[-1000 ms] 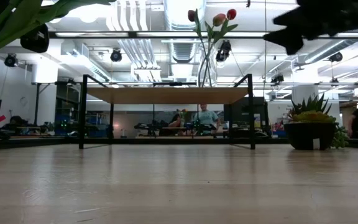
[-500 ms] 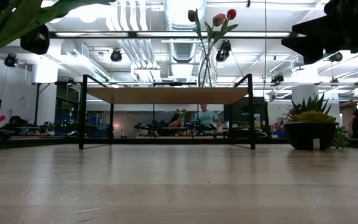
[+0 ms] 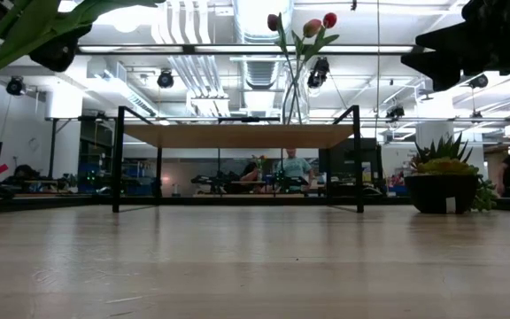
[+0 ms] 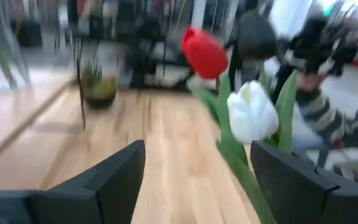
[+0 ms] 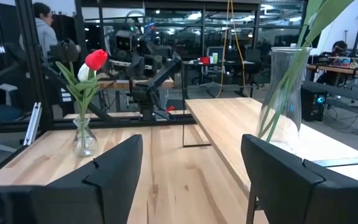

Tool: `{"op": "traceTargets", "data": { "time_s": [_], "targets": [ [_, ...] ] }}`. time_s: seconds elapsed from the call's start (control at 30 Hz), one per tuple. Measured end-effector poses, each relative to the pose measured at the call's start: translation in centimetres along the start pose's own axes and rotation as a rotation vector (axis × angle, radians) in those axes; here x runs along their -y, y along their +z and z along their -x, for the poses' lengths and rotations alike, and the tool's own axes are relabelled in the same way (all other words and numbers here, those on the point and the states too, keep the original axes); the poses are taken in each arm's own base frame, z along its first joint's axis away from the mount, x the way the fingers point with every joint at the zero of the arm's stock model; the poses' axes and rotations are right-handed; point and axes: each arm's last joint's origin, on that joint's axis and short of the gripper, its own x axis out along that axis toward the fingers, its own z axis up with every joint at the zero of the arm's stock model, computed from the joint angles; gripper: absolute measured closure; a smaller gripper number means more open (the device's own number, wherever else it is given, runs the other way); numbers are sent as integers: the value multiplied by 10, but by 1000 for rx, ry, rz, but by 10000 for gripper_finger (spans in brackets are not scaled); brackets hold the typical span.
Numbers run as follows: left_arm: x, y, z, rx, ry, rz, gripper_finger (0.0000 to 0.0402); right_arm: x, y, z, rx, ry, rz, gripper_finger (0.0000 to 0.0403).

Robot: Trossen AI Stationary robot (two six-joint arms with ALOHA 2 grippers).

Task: Pick and place flowers into a vace then onto a shelf
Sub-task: Put the transparent vase on the shelf

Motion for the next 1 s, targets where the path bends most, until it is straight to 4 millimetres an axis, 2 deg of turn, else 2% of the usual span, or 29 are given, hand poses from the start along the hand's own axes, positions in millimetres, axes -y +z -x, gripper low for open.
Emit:
{"op": "traceTargets", "data": {
  "time_s": [0.2, 0.37, 0.53, 0.67, 1.0],
  "targets": [
    [8, 33, -2, -290, 75, 153, 127, 0, 0, 0, -1, 0, 3, 144],
    [21, 42, -19, -483, 99, 262, 126, 0, 0, 0, -1, -1, 4, 143],
    [34, 42, -32, -696, 119, 352, 127, 0, 0, 0, -1, -1, 4, 143],
    [45, 42, -35, -759, 133, 373, 129, 0, 0, 0, -2, -1, 11, 144],
    [68, 22, -23, -867, 145, 495, 150, 0, 0, 0, -5, -2, 11, 148]
  ]
}}
